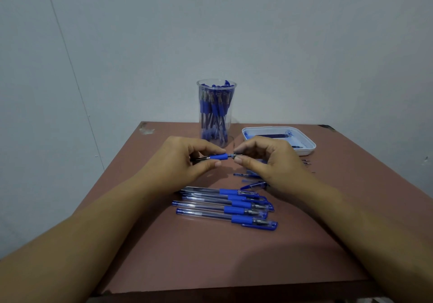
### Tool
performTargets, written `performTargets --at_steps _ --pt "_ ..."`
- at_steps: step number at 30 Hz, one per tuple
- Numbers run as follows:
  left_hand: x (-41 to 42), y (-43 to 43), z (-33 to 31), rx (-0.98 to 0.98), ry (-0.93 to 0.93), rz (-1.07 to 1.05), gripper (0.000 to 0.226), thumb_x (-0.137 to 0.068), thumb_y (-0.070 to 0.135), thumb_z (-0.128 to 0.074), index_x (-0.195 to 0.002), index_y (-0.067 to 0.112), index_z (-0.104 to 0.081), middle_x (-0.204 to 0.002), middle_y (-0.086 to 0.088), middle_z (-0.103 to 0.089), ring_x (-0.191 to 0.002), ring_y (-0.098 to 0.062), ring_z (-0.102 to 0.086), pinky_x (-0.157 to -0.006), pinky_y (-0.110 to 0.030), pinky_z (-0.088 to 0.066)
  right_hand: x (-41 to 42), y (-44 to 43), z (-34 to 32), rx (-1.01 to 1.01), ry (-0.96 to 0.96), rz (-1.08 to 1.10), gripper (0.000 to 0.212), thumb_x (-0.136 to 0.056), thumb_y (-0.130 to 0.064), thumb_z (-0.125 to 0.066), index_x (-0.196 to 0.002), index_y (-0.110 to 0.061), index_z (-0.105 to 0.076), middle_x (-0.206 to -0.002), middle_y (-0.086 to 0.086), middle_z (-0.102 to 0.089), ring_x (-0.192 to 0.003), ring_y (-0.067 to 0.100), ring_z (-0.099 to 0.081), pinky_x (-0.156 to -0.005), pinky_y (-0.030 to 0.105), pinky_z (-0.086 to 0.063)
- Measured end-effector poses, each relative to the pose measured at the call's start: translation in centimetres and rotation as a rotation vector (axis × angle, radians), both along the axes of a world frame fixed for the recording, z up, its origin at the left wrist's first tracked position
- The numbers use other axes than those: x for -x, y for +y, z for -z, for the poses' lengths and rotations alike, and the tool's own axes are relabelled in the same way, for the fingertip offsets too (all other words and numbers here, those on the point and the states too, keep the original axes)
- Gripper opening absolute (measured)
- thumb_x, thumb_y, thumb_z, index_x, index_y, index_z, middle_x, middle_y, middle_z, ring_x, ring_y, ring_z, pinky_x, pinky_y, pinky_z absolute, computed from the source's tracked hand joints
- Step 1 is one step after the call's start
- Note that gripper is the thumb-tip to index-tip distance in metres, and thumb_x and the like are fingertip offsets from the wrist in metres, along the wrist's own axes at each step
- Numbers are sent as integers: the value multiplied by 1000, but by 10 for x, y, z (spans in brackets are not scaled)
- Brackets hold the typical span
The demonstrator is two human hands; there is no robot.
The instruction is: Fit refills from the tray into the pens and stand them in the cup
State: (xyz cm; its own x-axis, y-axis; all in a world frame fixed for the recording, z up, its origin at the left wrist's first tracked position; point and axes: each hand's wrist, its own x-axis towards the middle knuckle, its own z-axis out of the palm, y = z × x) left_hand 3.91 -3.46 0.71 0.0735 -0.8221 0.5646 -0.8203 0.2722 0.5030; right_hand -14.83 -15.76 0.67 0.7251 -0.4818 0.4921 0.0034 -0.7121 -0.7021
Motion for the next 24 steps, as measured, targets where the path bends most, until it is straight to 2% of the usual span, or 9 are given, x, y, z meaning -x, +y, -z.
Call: performTargets --at_steps 4,9,12,15,17,20,22,24 --pt "-1 -1 1 -10 -28 -1 24 -83 29 -75 -107 29 -75 -83 22 -70 -65 4 -59 -61 -6 -40 0 0 0 58 62 17 13 -91 -21 -66 -101 -16 -71 -83 -8 -69 -81 5 -66 -73 17 -53" --pt "-2 -2 2 -9 -21 -10 23 -83 29 -75 -106 33 -75 -82 17 -72 -63 0 -59 -60 -7 -40 3 1 -1 191 89 44 29 -85 -36 -67 -111 -24 -64 -92 -13 -64 -86 3 -61 -75 14 -49" --pt "-2 -2 2 -11 -14 -12 23 -83 29 -76 -106 34 -74 -81 15 -73 -63 -1 -59 -60 -8 -41 3 -1 0 321 75 65 22 -86 -25 -72 -106 -24 -63 -94 -12 -62 -87 7 -59 -76 16 -48" --pt "-2 -1 2 -20 -11 0 23 -83 28 -76 -106 31 -75 -81 16 -72 -63 1 -58 -60 -7 -40 2 -1 -1 354 71 62 11 -91 -28 -65 -98 -21 -68 -87 -16 -61 -84 1 -57 -72 11 -43" --pt "-1 -1 2 -22 -17 4 23 -83 28 -75 -106 31 -75 -80 15 -72 -63 0 -59 -60 -7 -40 3 -1 -1 335 78 50 18 -91 -34 -61 -102 -22 -69 -86 -18 -61 -83 -2 -57 -72 9 -42" --pt "-3 -2 3 -15 -15 7 23 -83 29 -76 -106 33 -75 -81 14 -73 -63 -3 -60 -61 -8 -40 5 -1 -1 311 61 61 26 -86 -33 -70 -111 -28 -63 -92 -15 -61 -84 4 -59 -74 12 -47" --pt "-3 -2 3 -14 -12 9 23 -83 28 -76 -105 33 -75 -80 15 -73 -62 -1 -59 -61 -7 -39 3 -2 -1 356 62 62 16 -88 -27 -70 -104 -25 -65 -90 -14 -61 -85 6 -59 -73 16 -47" --pt "-1 -1 2 -16 -11 18 23 -83 27 -76 -105 32 -75 -80 17 -72 -63 2 -58 -61 -7 -40 2 -2 -1 368 72 54 11 -91 -29 -64 -96 -20 -69 -84 -18 -59 -82 2 -57 -70 12 -43"
